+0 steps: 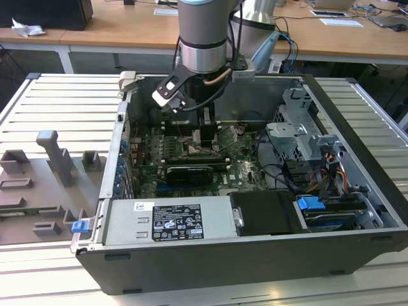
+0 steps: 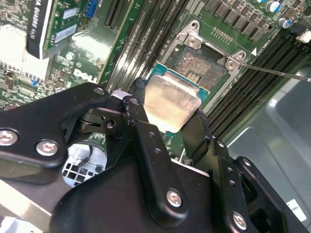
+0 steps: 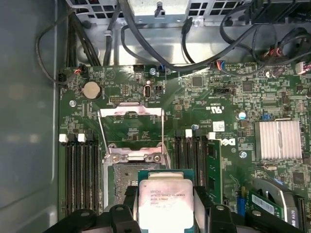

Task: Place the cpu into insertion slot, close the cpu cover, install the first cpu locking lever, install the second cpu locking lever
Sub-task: 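Place the cpu into insertion slot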

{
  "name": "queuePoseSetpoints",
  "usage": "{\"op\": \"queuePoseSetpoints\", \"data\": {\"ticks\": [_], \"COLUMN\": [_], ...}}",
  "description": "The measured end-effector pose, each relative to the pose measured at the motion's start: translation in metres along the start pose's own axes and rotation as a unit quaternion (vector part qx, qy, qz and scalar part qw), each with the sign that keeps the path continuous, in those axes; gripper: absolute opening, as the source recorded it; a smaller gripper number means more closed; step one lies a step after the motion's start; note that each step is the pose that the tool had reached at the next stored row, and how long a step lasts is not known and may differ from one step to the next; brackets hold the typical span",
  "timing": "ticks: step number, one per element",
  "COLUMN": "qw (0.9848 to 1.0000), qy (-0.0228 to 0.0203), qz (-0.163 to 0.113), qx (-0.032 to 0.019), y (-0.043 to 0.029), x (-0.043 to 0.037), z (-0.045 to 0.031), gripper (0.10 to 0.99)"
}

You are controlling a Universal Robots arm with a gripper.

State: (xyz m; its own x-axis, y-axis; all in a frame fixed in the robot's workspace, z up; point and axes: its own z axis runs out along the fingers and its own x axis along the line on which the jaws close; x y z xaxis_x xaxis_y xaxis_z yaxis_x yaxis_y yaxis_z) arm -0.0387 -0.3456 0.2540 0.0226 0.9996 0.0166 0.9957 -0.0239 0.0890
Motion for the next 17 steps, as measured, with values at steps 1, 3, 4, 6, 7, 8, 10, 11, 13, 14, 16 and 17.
{"op": "queuePoseSetpoints", "data": {"ticks": [1, 3, 4, 6, 7, 8, 10, 11, 13, 14, 16, 17], "qw": [1.0000, 1.0000, 1.0000, 1.0000, 1.0000, 1.0000, 1.0000, 1.0000, 1.0000, 1.0000, 1.0000, 1.0000], "qy": [0.0004, 0.0003, 0.0003, 0.0003, 0.0003, 0.0002, 0.0003, 0.0003, 0.0003, 0.0003, 0.0001, 0.0001], "qz": [-0.003, -0.003, -0.003, -0.003, -0.003, -0.003, -0.003, -0.003, -0.003, -0.003, -0.003, -0.003], "qx": [-0.0001, 0.0000, 0.0000, 0.0000, 0.0001, 0.0001, 0.0000, 0.0000, 0.0001, 0.0001, 0.0001, 0.0001], "y": [-0.0001, -0.0005, -0.0006, -0.0008, -0.0009, -0.0009, -0.0011, -0.0011, -0.0013, -0.0013, -0.0017, -0.0017], "x": [0.0008, 0.0022, 0.0025, 0.0030, 0.0034, 0.0036, 0.0045, 0.0050, 0.0057, 0.0058, 0.0065, 0.0077], "z": [0.0013, 0.0049, 0.0056, 0.0069, 0.0075, 0.0079, 0.0093, 0.0099, 0.0112, 0.0120, 0.0143, 0.0155], "gripper": [0.541, 0.541, 0.541, 0.541, 0.541, 0.541, 0.541, 0.541, 0.541, 0.541, 0.541, 0.541]}}
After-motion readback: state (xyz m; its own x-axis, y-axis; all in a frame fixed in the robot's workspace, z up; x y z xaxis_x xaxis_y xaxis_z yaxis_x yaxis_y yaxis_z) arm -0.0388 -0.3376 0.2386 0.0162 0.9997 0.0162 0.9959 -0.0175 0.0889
